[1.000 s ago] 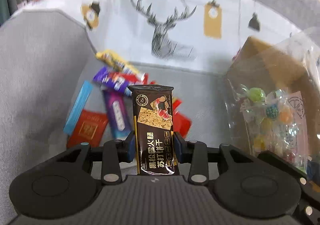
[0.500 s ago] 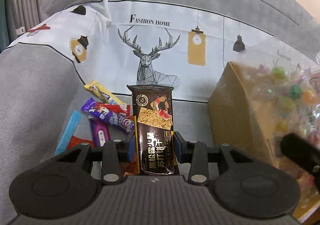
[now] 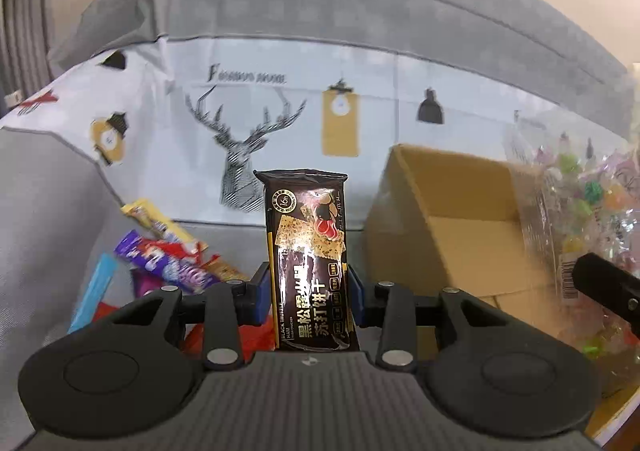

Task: Organize snacks
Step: 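Drop the cracker packet into the box with the left tool while the right tool releases the candy bag, then return both tools to the snack pile and grasp the purple tube with the left tool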

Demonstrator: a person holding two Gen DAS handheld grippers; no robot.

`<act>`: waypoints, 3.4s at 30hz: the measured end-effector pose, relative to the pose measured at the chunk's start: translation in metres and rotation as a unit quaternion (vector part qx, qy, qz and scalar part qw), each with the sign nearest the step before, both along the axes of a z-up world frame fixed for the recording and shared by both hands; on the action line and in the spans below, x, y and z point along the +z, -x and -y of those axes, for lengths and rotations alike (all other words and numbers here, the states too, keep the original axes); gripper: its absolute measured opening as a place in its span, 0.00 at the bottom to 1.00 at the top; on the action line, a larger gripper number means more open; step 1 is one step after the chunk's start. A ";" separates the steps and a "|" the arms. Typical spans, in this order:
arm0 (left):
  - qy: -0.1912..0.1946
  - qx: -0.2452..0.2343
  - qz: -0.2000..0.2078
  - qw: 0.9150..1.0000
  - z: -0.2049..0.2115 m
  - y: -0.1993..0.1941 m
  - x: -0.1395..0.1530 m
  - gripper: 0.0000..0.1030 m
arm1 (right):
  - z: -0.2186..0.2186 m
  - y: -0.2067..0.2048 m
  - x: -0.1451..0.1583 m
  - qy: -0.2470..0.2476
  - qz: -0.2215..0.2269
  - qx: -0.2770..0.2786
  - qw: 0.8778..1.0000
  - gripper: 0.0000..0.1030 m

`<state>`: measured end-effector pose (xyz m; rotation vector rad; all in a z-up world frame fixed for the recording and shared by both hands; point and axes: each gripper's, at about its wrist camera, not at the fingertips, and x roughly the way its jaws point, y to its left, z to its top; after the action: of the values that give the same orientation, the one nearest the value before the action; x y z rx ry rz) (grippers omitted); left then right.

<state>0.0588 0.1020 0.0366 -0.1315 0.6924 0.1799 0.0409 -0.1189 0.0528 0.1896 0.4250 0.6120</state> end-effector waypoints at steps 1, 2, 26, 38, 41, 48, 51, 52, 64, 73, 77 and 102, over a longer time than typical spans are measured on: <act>-0.001 -0.006 0.008 1.000 0.005 0.000 0.002 0.41 | 0.005 -0.001 -0.001 0.000 0.000 -0.007 1.000 0.15; -0.003 -0.013 0.019 1.000 0.011 0.000 0.004 0.41 | 0.012 -0.002 -0.001 0.000 -0.001 -0.016 1.000 0.15; -0.010 -0.235 0.121 0.964 0.138 0.006 0.005 0.41 | 0.116 -0.021 -0.025 0.015 -0.017 -0.235 0.972 0.15; 0.014 -0.243 0.123 0.962 0.131 0.013 0.009 0.50 | 0.098 -0.017 -0.020 0.031 0.015 -0.225 0.974 0.19; 0.012 -0.243 0.124 0.962 0.130 0.014 0.010 0.50 | 0.095 -0.016 -0.019 0.032 0.023 -0.230 0.972 0.39; 0.009 -0.231 0.129 0.964 0.123 0.019 0.014 0.50 | 0.082 -0.017 -0.018 0.033 0.027 -0.229 0.972 0.43; 0.005 -0.219 0.132 0.967 0.114 0.021 0.017 0.50 | 0.074 -0.017 -0.017 0.033 0.032 -0.228 0.973 0.43; 0.004 -0.212 0.132 0.968 0.110 0.022 0.017 0.50 | 0.071 -0.017 -0.016 0.033 0.033 -0.226 0.973 0.43; -0.047 -0.097 0.169 0.980 0.013 0.045 0.055 0.50 | 0.000 0.009 0.004 0.001 0.108 -0.172 0.979 0.43; 0.026 0.112 0.086 0.990 -0.113 0.065 0.036 0.01 | -0.082 0.032 0.002 -0.025 0.063 -0.024 0.997 0.39; 0.034 0.132 0.070 0.988 -0.129 0.068 0.031 0.01 | -0.120 0.024 -0.016 -0.012 0.003 0.014 1.000 0.24; 0.017 0.133 0.003 0.991 -0.148 0.044 -0.020 0.03 | -0.258 -0.042 -0.135 0.147 -0.184 -0.017 0.972 0.92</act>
<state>0.0152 0.2495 0.0164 -0.2577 0.6708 0.4229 0.0824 0.1388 -0.0824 0.0253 0.8631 0.4732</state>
